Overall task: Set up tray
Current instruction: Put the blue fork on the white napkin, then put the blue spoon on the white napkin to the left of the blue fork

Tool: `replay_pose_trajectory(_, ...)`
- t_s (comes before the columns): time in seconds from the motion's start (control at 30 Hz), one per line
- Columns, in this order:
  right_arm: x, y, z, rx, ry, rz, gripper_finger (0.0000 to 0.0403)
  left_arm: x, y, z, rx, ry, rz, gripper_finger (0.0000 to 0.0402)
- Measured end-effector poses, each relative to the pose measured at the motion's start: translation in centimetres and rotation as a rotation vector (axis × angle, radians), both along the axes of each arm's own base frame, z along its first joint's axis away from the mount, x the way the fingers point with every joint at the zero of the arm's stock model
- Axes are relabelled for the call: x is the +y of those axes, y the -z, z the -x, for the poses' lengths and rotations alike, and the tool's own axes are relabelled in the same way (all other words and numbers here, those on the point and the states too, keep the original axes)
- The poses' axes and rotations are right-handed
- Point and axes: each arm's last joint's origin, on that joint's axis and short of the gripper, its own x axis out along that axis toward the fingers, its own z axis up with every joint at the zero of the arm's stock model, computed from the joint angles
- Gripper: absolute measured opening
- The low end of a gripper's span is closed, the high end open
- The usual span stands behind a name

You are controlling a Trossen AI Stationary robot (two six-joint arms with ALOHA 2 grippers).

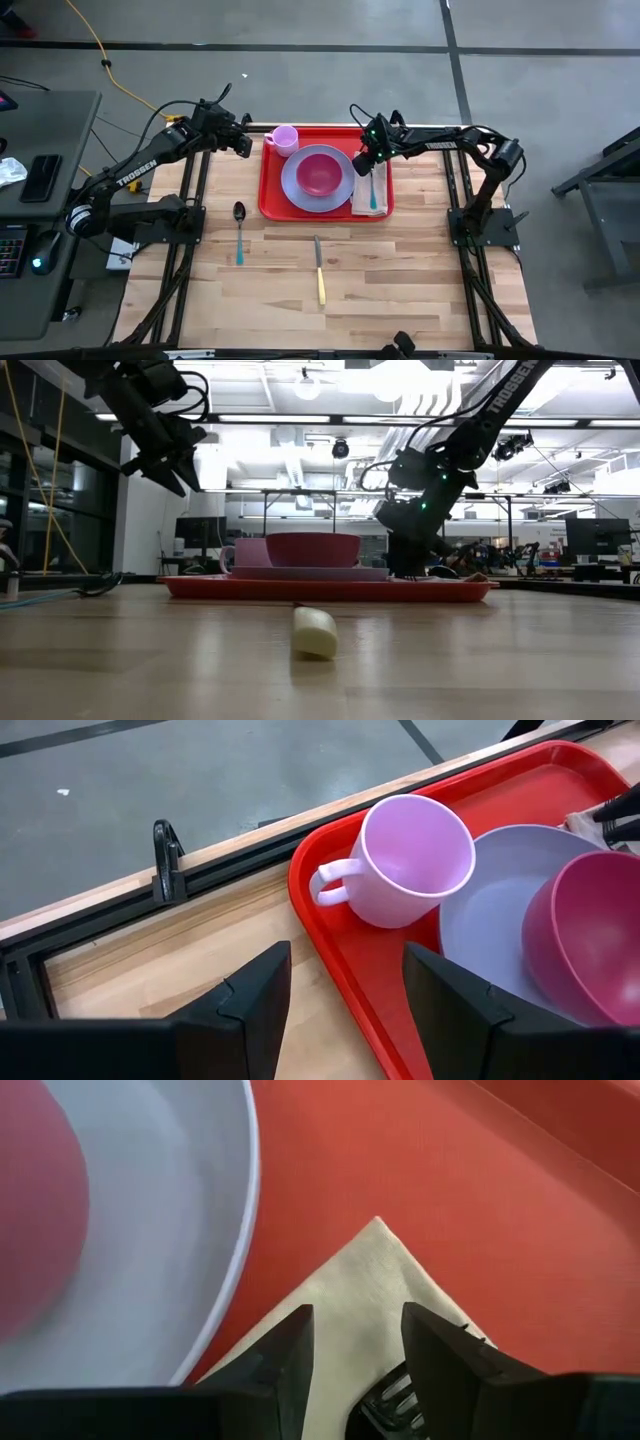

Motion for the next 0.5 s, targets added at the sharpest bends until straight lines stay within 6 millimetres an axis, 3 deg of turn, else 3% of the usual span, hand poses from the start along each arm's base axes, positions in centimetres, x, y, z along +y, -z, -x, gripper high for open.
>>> replay_pose_trajectory(0.23, 0.0, -1.3, -0.9, 0.004, -0.036, -0.007, 0.0134, 0.0, 0.0, 0.0, -0.002, 0.000, -0.002, 0.0221)
replay_pose_trajectory(0.5, 0.0, -6.4, -3.5, 0.054, -0.127, 0.086, 0.0134, 0.0, 0.0, 0.0, -0.004, -0.002, -0.001, 0.0221)
